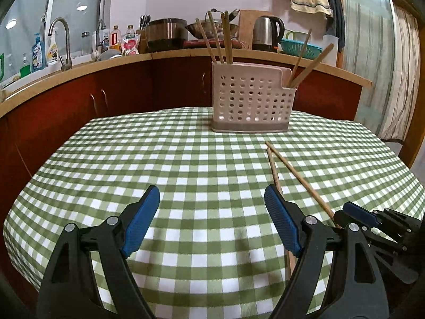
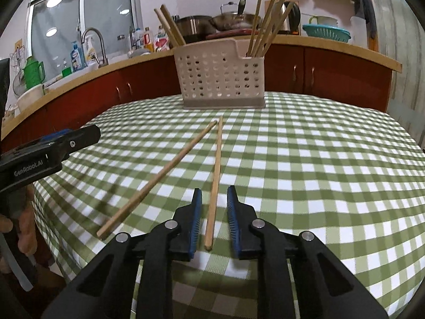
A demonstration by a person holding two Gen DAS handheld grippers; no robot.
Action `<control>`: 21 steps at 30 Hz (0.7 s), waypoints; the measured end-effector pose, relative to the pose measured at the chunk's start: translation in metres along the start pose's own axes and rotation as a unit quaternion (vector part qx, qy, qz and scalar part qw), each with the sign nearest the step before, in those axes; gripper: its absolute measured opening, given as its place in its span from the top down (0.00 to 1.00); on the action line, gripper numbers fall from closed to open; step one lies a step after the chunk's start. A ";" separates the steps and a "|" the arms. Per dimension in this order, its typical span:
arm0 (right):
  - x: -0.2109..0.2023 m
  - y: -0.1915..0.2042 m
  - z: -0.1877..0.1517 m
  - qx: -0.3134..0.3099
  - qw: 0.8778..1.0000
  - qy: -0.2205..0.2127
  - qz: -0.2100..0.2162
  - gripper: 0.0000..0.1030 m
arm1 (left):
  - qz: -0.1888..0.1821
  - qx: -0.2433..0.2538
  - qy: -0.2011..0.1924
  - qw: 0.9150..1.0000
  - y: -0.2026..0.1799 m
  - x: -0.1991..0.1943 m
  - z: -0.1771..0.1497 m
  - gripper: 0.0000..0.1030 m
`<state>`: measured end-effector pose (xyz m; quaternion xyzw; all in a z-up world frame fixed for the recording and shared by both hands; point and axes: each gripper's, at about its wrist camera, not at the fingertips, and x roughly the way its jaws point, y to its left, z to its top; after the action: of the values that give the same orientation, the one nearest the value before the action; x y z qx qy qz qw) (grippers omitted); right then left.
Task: Organize utensils
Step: 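Close the right tool on a chopstick while the left tool grasps another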
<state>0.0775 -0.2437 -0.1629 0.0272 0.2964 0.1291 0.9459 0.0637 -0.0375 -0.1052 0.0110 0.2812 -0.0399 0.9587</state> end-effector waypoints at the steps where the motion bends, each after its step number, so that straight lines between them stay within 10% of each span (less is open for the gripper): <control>1: 0.001 0.000 -0.001 0.000 1.000 0.006 0.000 0.83 | -0.001 0.000 0.002 1.000 -0.001 0.000 -0.002 0.23; 17: -0.008 -0.023 -0.007 0.017 0.999 0.007 -0.033 0.94 | -0.043 0.037 0.035 0.998 -0.042 0.003 -0.028 0.24; 21: -0.011 -0.030 -0.008 0.026 0.999 0.004 -0.038 0.94 | -0.053 0.051 0.047 0.996 -0.053 0.008 -0.035 0.38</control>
<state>0.0716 -0.2761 -0.1673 0.0401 0.3041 0.0854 0.9479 0.0468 -0.0889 -0.1392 0.0470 0.3241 -0.1048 0.9390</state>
